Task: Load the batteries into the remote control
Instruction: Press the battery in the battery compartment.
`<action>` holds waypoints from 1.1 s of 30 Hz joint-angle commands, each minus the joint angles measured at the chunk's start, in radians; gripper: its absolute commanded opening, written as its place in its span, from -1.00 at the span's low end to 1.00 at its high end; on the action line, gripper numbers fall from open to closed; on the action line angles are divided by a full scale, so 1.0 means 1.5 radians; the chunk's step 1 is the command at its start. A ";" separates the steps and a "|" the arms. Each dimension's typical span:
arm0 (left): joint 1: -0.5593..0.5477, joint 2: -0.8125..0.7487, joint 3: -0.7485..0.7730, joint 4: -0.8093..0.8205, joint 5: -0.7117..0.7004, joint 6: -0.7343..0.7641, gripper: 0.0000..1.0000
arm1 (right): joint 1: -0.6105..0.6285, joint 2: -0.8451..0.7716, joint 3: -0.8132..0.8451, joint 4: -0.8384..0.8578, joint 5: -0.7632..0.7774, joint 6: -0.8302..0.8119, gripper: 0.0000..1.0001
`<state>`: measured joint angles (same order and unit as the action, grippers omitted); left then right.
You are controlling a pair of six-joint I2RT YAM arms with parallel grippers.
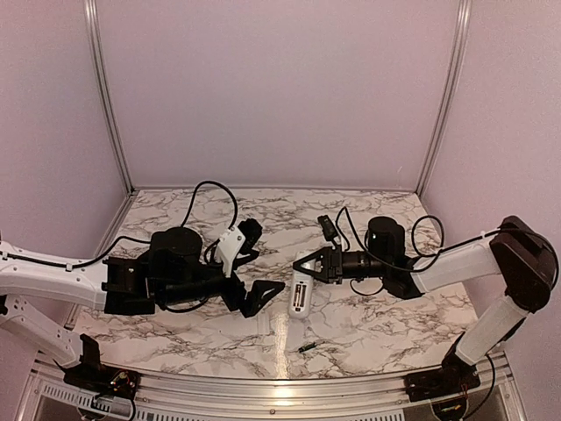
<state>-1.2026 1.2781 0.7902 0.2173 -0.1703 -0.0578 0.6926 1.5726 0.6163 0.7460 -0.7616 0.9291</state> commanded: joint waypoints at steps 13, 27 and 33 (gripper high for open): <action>0.062 0.195 0.112 -0.035 0.200 -0.215 0.18 | -0.006 -0.056 0.006 -0.033 0.032 -0.048 -1.00; 0.067 0.270 0.139 -0.021 0.230 -0.263 -0.13 | -0.007 -0.060 0.011 -0.051 0.040 -0.054 -1.00; 0.070 0.279 0.151 -0.039 0.221 -0.266 -0.36 | -0.008 -0.062 0.010 -0.049 0.038 -0.052 -1.00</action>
<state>-1.1049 1.6737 0.9852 0.1726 0.1745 -0.4488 0.6903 1.5047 0.6163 0.6712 -0.7044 0.8581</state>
